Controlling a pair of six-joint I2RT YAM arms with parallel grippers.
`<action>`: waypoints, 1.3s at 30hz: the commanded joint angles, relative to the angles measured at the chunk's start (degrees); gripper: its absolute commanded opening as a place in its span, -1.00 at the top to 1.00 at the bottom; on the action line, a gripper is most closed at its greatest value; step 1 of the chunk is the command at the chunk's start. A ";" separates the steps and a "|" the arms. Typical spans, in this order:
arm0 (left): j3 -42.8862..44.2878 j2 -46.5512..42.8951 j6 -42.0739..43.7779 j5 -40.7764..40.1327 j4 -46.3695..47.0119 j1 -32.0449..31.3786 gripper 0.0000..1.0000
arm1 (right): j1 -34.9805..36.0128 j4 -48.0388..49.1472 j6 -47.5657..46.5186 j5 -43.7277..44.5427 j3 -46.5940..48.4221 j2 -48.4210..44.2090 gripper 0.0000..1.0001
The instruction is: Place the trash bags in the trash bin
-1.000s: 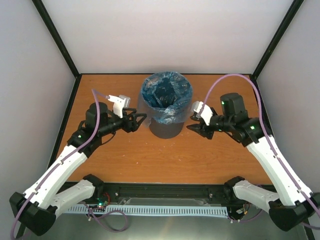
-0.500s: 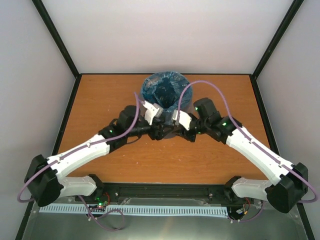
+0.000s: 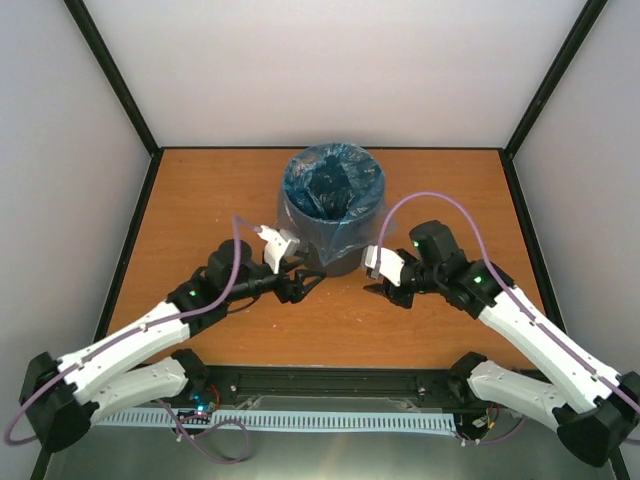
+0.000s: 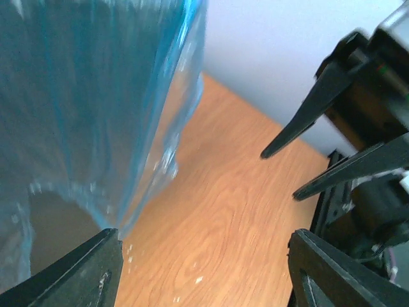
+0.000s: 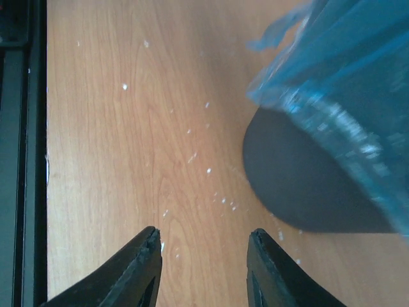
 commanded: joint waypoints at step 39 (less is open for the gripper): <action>71.25 46.39 4.24 -10.20 -35.96 21.73 -0.65 | -23.90 12.42 6.69 -20.97 14.76 39.44 0.07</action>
